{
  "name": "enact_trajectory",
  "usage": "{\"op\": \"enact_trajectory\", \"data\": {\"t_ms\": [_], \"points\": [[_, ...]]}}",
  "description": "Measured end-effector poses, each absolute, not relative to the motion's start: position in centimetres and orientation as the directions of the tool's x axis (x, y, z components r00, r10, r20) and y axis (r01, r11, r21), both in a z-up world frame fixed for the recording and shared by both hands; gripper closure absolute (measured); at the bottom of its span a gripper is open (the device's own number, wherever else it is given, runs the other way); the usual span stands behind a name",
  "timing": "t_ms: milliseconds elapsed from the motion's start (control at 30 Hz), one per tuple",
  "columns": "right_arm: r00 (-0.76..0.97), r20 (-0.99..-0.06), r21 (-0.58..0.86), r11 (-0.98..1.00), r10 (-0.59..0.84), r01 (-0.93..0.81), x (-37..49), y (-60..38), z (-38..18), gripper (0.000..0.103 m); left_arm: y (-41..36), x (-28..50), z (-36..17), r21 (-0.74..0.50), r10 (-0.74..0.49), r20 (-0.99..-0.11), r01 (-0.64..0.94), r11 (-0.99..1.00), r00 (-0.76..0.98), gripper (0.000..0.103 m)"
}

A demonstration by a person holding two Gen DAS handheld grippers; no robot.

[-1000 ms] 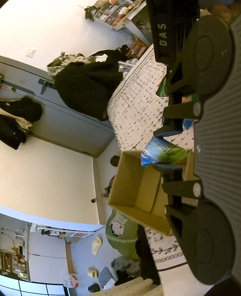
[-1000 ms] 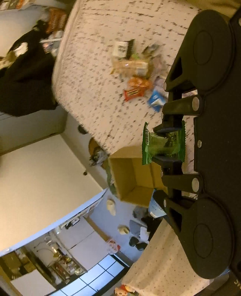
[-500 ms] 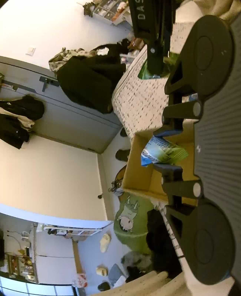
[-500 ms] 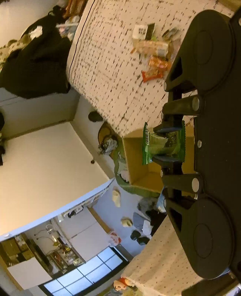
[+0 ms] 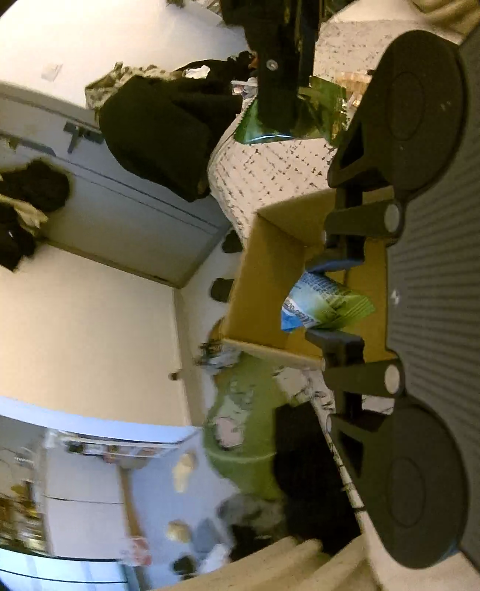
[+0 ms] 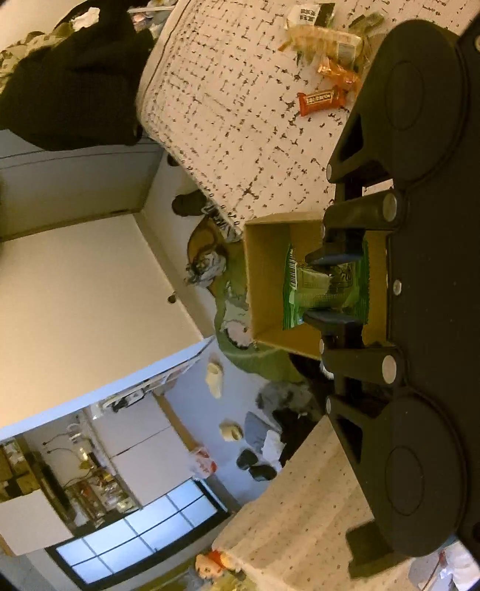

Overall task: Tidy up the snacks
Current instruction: 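Carry both packets over the cardboard box and open both grippers, then withdraw both grippers from the box back toward the snack pile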

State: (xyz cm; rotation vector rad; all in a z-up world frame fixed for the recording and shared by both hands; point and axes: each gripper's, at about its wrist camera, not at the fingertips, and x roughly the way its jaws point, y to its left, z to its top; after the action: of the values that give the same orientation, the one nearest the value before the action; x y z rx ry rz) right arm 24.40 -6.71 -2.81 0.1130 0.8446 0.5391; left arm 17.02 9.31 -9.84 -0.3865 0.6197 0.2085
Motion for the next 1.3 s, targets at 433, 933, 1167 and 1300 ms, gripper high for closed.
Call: {"op": "enact_trajectory", "data": {"t_ms": [433,933,1167,1300], "points": [[0.471,-0.737,0.331,0.866,0.485,-0.375,25.8,-5.1,-5.6,0.074,12.6,16.3,-11.2,-0.395,0.044,-0.61,-0.353,0.848,0.791,0.056],[0.495,-0.738,0.335,0.885,0.459,-0.323,25.5,-9.9,-2.2,0.02,13.0,15.0,-8.7,-0.34,0.147,-0.594,-0.412,0.845,0.791,0.035],[0.464,-0.751,0.339,0.877,0.47,-0.34,24.6,-12.5,-0.9,0.004,12.0,14.4,-7.0,-0.289,0.174,-0.607,-0.419,0.861,0.776,0.031],[0.48,-0.745,0.351,0.884,0.464,-0.31,24.5,-14.4,-0.6,0.0,10.2,13.8,-5.8,-0.25,0.194,-0.594,-0.408,0.878,0.781,0.023]]}}
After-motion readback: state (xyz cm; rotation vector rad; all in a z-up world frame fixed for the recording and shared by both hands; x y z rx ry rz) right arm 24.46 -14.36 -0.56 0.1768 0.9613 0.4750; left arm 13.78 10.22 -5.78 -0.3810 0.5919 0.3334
